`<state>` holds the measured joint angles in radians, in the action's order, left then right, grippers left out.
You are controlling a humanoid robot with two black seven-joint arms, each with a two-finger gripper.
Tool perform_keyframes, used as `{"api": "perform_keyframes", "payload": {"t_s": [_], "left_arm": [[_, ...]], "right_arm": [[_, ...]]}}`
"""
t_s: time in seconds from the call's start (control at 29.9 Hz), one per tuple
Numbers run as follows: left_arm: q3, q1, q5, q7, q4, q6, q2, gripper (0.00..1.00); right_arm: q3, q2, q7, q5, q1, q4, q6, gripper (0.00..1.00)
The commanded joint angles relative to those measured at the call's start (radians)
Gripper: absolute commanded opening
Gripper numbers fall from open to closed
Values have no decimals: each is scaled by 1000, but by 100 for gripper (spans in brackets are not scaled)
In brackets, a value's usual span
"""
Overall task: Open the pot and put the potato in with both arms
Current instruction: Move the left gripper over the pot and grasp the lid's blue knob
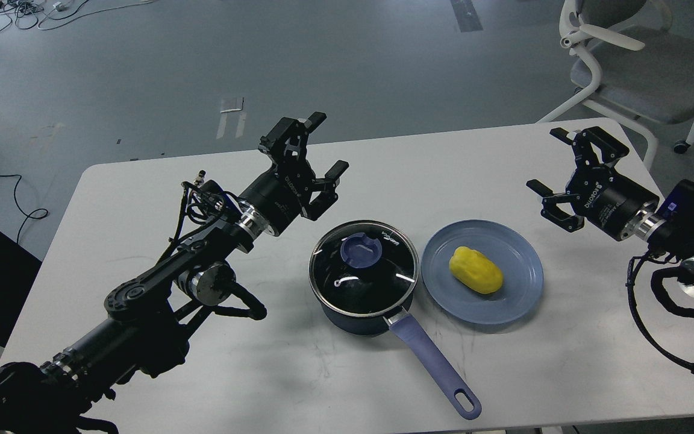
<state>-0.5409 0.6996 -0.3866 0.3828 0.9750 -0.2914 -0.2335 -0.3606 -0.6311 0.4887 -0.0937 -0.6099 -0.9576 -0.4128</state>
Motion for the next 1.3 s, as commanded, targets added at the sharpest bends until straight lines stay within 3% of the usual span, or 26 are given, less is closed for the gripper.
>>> {"api": "perform_keyframes", "payload": {"t_s": [0.0, 0.1, 0.4, 0.5, 0.6, 0.74, 0.9, 1.27], "left_arm": [[1, 0, 0, 4, 1, 8, -3, 98], [4, 0, 0, 24, 1, 20, -4, 98], [18, 55, -6, 25, -2, 8, -115, 98], [16, 61, -38, 24, 17, -56, -170, 98], [15, 75, -118, 25, 118, -103, -214, 98], [7, 72, -468, 25, 351, -84, -319, 98], [-4, 72, -847, 25, 502, -69, -337, 98], [5, 78, -1592, 25, 449, -43, -219, 98]], "right_arm": [[5, 4, 0, -1, -14, 5, 2, 100], [6, 42, 0, -1, -22, 25, 2, 100], [6, 56, 0, -1, -22, 33, 2, 100], [8, 56, 0, -1, -22, 33, 2, 100], [6, 53, 0, -1, -19, 33, 2, 100], [6, 48, 0, -1, -19, 33, 2, 100], [6, 50, 0, -3, -18, 33, 2, 100], [6, 28, 0, -3, -5, 27, 2, 100]]}}
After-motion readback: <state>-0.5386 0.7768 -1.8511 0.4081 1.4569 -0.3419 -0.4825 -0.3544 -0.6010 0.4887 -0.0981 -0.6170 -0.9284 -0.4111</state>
